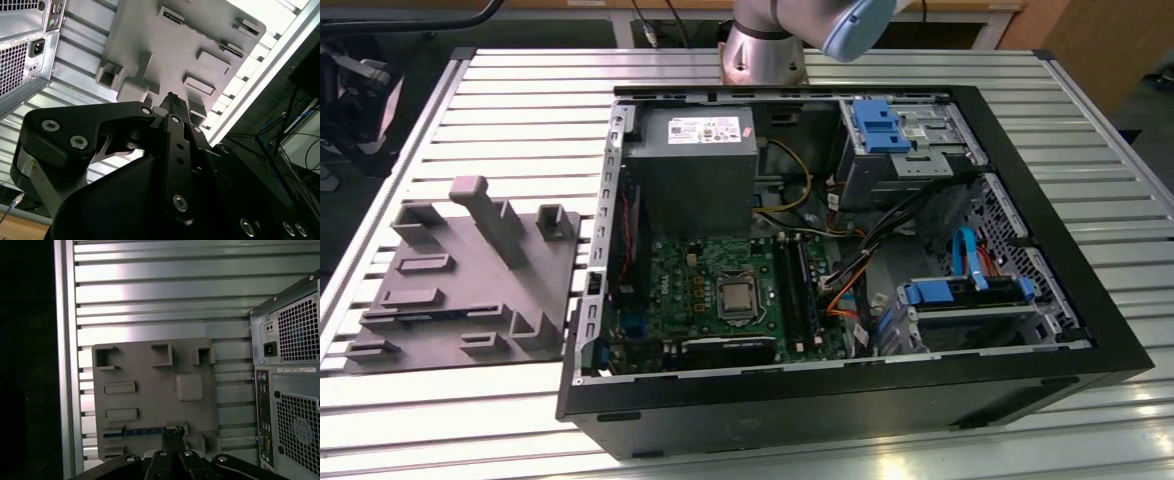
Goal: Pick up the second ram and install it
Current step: 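Reach for the second ram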
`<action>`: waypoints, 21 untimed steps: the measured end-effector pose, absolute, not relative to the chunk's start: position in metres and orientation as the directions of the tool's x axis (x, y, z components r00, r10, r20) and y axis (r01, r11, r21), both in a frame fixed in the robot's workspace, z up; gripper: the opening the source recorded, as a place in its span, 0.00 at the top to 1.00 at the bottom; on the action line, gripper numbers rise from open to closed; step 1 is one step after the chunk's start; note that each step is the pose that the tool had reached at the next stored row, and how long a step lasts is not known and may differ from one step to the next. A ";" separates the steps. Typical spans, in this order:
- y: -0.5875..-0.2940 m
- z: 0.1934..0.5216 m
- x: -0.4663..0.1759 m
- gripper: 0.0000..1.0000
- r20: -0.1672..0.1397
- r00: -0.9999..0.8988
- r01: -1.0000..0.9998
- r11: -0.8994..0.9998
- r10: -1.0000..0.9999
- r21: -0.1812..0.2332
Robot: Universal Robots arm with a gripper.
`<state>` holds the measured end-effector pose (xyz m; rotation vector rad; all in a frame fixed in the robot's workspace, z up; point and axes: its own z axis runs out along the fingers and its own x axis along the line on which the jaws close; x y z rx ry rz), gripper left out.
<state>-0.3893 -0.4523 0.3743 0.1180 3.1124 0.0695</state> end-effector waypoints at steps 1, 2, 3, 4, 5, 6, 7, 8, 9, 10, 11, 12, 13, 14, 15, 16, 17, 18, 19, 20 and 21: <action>-0.452 0.374 -0.390 0.89 -0.024 -0.997 0.075 0.996 0.076 0.046; -0.453 0.374 -0.390 0.89 -0.024 -0.997 0.075 0.996 0.076 0.046; -0.453 0.374 -0.390 0.89 -0.024 -0.997 0.075 0.996 0.076 0.046; -0.453 0.374 -0.390 0.89 -0.024 -0.997 0.075 0.996 0.076 0.046; -0.453 0.374 -0.391 0.89 -0.024 -0.997 0.075 0.996 0.076 0.046; -0.453 0.374 -0.391 0.89 -0.024 -0.997 0.075 0.996 0.076 0.046; -0.453 0.373 -0.391 0.89 -0.024 -0.997 0.075 0.996 0.076 0.045; -0.453 0.373 -0.392 0.89 -0.024 -0.997 0.075 0.996 0.076 0.046; -0.454 0.373 -0.392 0.89 -0.024 -0.997 0.075 0.996 0.076 0.046; -0.454 0.373 -0.392 0.89 -0.024 -0.997 0.075 0.996 0.076 0.046; -0.454 0.373 -0.392 0.89 -0.024 -0.997 0.075 0.996 0.076 0.046; -0.454 0.373 -0.393 0.89 -0.024 -0.997 0.075 0.996 0.076 0.046; -0.454 0.373 -0.393 0.89 -0.024 -0.997 0.075 0.996 0.076 0.045; -0.454 0.372 -0.393 0.89 -0.024 -0.997 0.075 0.996 0.076 0.045; -0.454 0.372 -0.393 0.89 -0.024 -0.997 0.075 0.996 0.076 0.045; -0.455 0.372 -0.394 0.89 -0.024 -0.997 0.075 0.996 0.076 0.045; -0.455 0.372 -0.394 0.89 -0.024 -0.997 0.075 0.996 0.076 0.046; -0.455 0.372 -0.394 0.89 -0.024 -0.997 0.075 0.996 0.076 0.046; -0.455 0.372 -0.394 0.89 -0.024 -0.997 0.075 0.996 0.076 0.046; -0.455 0.371 -0.395 0.89 -0.024 -0.997 0.075 0.996 0.076 0.045; -0.455 0.371 -0.395 0.89 -0.024 -0.997 0.075 0.996 0.076 0.046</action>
